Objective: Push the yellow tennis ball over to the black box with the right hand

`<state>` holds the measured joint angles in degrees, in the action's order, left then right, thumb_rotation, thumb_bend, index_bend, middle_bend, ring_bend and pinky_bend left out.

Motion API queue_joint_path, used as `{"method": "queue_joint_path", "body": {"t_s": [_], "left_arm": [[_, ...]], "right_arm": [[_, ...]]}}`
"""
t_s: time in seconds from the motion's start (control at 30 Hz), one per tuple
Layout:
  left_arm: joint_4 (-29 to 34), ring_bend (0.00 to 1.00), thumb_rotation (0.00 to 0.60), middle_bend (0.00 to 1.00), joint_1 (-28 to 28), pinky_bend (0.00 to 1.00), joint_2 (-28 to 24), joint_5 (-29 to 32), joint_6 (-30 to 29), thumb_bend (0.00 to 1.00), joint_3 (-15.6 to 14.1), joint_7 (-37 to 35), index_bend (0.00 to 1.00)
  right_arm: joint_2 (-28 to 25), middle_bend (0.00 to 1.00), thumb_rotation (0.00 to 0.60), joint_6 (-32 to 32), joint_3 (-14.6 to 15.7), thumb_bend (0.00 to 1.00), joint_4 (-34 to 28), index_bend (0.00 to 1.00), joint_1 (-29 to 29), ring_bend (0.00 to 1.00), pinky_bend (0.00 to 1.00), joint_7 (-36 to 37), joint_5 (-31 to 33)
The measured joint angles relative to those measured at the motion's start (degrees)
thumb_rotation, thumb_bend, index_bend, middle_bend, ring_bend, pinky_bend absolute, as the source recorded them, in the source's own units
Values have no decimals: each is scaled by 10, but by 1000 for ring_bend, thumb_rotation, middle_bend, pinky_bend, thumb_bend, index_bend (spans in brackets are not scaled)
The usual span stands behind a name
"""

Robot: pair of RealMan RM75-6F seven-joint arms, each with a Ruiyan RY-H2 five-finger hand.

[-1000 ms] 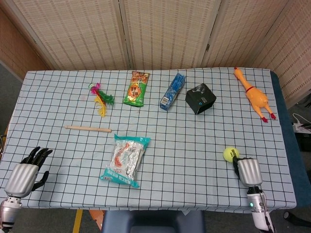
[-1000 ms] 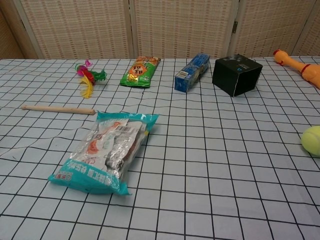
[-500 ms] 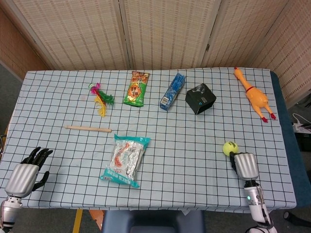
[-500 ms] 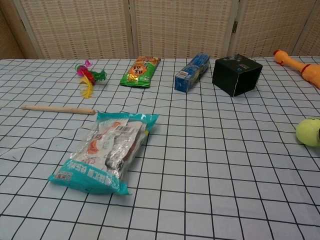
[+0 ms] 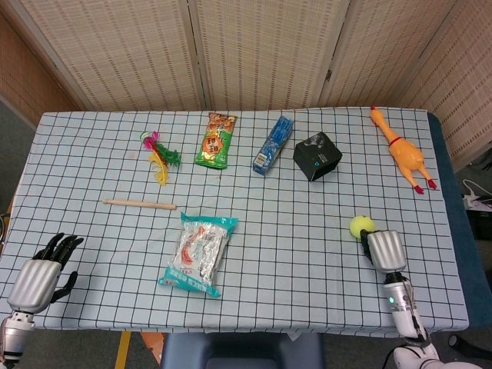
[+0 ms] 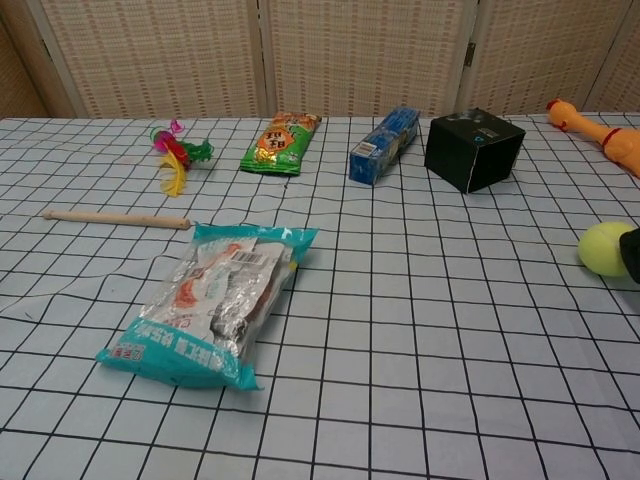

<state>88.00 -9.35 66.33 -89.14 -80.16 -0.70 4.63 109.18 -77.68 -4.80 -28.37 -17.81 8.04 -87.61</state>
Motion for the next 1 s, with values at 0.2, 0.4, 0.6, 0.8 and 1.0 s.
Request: {"method": "queue_joint_path", "body": {"t_s": [0.2,0.4,0.6,0.8,1.0], "left_arm": [[0,51,600,122,0,336,0,1,1,475,0,-1,147],[0,51,600,122,-1,336,0,2,2,474,1,0,147],[0,51,600,122,-1,336,1,3,4,474,0,3,147],[1,51,600,122,-2,337,1,5,6,474,0,4,147],[3,51,600,123,-2,337,0,9,8,475,1,6,147]], "right_arm": [[1,826,600,26,0,921,12,945,-14,786,815,29,2],[12,825,600,42,2,921,50,945,-31,786,815,26,3],[20,825,600,48,5,921,76,945,-49,786,815,31,0],[20,826,600,57,10,921,87,944,-61,786,815,37,-4],[14,825,600,72,15,921,92,945,-67,786,815,46,-5]]}}
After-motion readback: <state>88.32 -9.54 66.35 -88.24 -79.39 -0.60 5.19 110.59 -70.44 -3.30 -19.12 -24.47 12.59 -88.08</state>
